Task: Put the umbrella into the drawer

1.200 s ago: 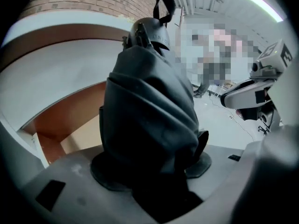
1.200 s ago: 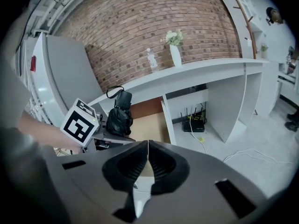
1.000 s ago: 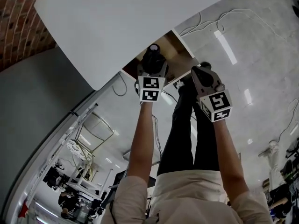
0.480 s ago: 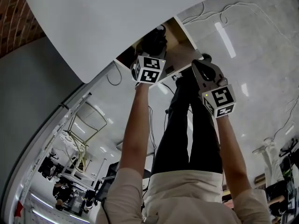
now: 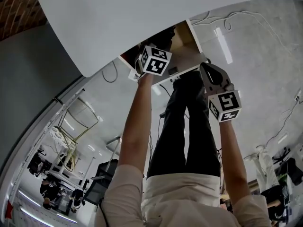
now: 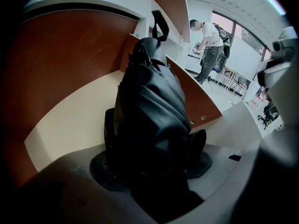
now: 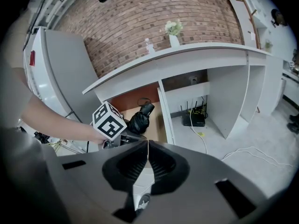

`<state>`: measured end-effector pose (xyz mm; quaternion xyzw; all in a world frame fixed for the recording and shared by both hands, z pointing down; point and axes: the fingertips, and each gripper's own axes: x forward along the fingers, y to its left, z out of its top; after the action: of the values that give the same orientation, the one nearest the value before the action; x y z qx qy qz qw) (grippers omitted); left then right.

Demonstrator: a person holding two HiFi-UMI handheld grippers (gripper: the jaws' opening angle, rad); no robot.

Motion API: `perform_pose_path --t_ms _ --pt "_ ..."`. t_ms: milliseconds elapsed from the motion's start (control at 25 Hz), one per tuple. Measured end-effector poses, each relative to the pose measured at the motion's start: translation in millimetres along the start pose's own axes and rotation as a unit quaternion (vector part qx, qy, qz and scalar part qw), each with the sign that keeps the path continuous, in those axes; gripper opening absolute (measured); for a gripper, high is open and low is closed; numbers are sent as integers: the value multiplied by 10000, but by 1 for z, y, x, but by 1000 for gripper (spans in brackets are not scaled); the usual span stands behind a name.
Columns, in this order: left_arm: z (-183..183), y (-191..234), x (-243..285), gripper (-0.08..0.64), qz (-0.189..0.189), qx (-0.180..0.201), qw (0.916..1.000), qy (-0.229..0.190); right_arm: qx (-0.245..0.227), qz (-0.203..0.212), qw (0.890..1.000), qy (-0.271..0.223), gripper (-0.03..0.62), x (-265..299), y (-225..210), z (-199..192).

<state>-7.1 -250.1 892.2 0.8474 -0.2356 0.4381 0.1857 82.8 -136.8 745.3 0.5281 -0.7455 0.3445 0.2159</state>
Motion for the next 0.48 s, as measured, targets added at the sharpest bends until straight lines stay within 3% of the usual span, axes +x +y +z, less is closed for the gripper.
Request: perform_pose_path --t_ms 280,480 --pt "0 1 4 259 -6 15 9999 101 -111 70 9999 -62 69 6 14 18" --pt "-1 0 9 265 229 93 9994 255 -275 80 9996 12 67 2 19 18"
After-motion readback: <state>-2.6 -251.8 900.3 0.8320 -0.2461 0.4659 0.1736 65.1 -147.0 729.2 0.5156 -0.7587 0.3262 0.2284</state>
